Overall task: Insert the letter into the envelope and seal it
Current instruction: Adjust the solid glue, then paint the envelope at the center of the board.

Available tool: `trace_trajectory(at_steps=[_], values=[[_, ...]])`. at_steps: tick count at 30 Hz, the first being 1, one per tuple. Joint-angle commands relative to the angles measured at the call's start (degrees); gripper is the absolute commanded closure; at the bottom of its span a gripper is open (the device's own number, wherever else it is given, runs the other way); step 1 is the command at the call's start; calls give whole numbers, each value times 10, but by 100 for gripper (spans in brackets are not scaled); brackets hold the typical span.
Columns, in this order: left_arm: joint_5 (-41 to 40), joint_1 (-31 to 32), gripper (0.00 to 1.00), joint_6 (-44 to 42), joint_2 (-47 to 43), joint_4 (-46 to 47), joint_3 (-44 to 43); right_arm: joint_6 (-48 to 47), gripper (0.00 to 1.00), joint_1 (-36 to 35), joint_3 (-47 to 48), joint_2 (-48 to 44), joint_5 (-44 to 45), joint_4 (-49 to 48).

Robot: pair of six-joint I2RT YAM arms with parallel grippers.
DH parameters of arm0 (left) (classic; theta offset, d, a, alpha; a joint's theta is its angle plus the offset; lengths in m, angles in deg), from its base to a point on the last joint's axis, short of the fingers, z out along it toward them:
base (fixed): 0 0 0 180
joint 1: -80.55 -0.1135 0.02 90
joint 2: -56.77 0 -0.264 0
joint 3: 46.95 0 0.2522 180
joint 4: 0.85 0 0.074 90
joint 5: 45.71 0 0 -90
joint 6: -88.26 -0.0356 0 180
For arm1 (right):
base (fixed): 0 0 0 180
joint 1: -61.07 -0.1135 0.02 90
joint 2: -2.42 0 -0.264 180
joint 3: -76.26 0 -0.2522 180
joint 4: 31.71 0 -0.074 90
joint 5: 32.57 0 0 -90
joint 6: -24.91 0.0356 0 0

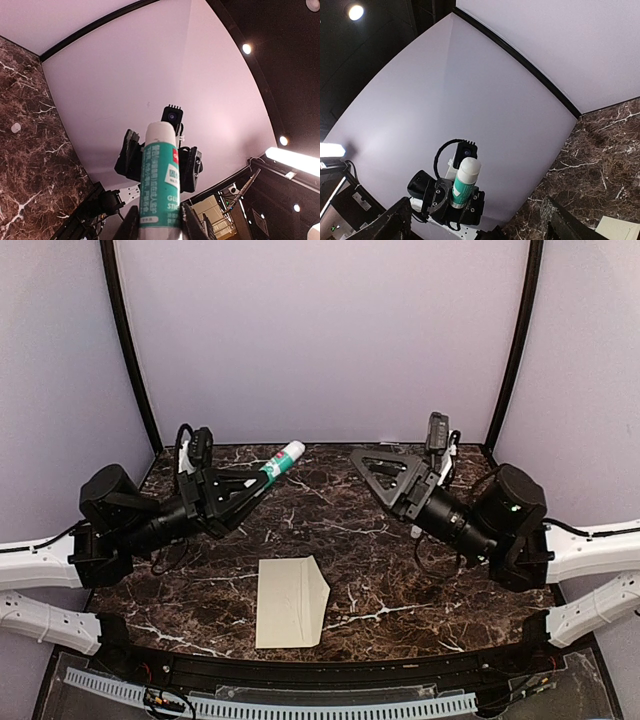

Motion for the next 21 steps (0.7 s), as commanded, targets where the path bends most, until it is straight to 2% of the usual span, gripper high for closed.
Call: trace_trajectory(at_steps=[1,3,7,10,15,21], values=[[2,-16,100,-30,-46,-132,10,9,15,-6,-25,-47,29,79],[13,-24,100,-45,-58,-193,3,24,15,-6,-27,-67,48,162],[41,-37,100,-82,-60,-371,-13,55,15,-6,5,-72,66,350],[69,-40,100,-90,-54,-427,6,87,15,-5,15,-49,39,443],[103,-40,100,-77,-66,-451,60,123,19,-6,-13,17,-43,452],[134,-41,100,-71,-64,-445,108,149,22,-6,-40,108,-86,385]])
